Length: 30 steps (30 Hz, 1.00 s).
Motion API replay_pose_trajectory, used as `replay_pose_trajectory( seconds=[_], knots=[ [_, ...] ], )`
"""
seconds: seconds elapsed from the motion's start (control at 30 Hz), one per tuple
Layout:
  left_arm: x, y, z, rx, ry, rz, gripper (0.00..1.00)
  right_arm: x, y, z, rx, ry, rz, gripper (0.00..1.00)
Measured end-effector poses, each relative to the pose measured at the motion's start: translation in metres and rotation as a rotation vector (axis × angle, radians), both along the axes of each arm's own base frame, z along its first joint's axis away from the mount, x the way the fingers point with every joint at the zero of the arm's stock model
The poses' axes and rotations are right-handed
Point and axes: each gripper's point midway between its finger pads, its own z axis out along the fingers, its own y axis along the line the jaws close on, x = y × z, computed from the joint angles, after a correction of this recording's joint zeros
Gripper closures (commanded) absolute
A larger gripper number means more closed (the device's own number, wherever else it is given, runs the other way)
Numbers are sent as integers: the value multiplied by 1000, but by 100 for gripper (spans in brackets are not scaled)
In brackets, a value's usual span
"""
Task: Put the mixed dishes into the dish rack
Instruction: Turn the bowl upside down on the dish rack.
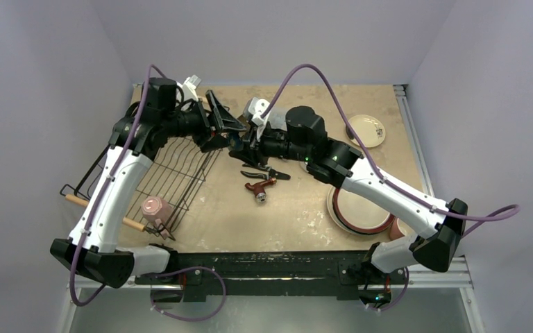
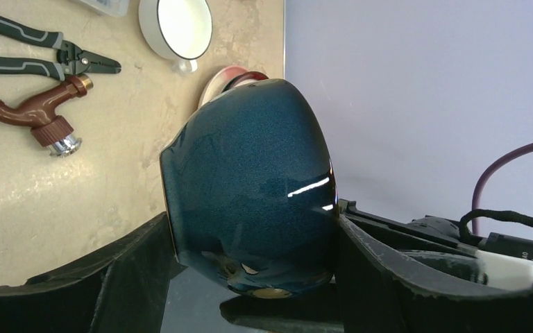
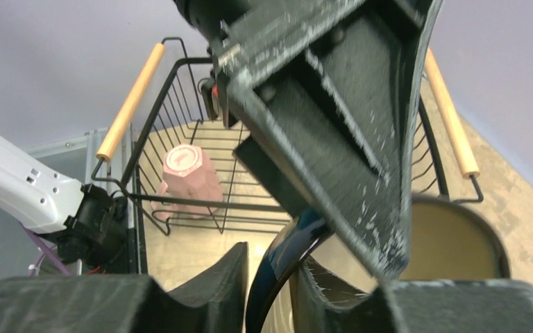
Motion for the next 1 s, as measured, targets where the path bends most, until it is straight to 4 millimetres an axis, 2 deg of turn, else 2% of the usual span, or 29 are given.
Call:
replay_pose_trajectory(
  seconds=[0.23, 0.53, 0.63, 0.73, 0.87, 1.0],
  knots=[
    [-4, 2, 3, -32, 9, 1, 100, 1, 5, 16, 50, -42, 5, 46],
    [2, 12, 3, -21, -1, 58, 100, 0, 6, 17, 51, -37, -7, 9],
    [0, 19, -4, 17, 10, 73, 100, 12, 1, 20, 51, -40, -78, 4],
    [-5, 27, -9, 75, 25, 91, 100, 23, -8, 33, 60, -49, -154, 1],
    [-7, 43, -5, 162, -11, 133, 100, 35, -19, 62, 103, -82, -243, 1],
    [-4, 61, 0, 240, -54, 189, 100, 45, -36, 74, 109, -91, -349, 1]
  ],
)
